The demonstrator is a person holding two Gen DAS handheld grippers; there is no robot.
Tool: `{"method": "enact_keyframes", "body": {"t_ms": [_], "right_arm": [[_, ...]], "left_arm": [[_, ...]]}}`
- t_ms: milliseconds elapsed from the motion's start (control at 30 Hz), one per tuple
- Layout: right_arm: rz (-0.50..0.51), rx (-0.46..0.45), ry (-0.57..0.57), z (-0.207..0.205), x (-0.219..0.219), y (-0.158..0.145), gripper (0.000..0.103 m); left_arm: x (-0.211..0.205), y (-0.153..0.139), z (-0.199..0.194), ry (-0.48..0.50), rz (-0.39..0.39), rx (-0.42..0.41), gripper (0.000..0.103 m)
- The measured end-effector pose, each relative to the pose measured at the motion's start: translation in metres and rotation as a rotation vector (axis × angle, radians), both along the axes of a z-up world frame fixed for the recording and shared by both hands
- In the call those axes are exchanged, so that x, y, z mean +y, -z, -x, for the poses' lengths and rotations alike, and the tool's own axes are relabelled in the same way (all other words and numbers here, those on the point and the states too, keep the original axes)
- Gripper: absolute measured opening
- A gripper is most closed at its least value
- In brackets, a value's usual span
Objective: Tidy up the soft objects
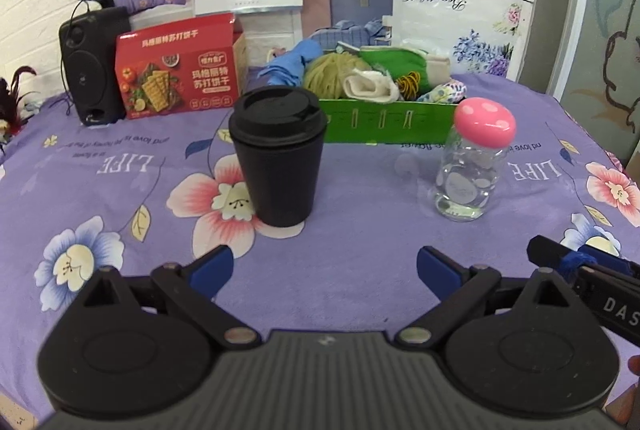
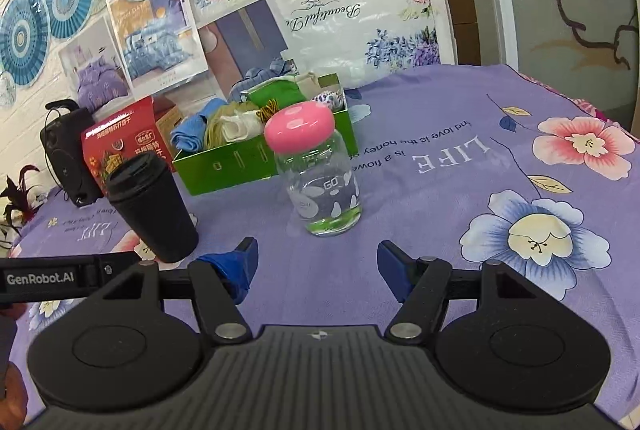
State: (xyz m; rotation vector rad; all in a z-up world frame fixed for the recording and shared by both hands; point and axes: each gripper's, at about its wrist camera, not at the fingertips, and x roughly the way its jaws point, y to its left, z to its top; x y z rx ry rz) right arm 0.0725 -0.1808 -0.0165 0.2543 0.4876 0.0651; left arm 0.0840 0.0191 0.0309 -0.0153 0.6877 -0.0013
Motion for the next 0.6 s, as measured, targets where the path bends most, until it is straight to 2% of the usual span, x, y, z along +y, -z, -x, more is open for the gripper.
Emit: {"method": "enact_keyframes", "body": {"t_ms": [267, 467, 600], "right_arm": [[0.012, -0.007, -0.032, 0.006, 0.008, -0.007, 0.052], [0.030, 0.082, -0.051, -0.003, 0.012, 0.007, 0.052], [0.021, 0.102, -0.065, -0.004, 0.013, 0.011, 0.052]], "left_arm": [[0.000, -0.001, 0.004, -0.007, -0.007, 0.004, 0.098], [-0.004, 0.000, 0.007, 0.005, -0.016, 0.013, 0.098], [-0.003, 0.001, 0.007, 0.007, -0.011, 0.024, 0.098]]}}
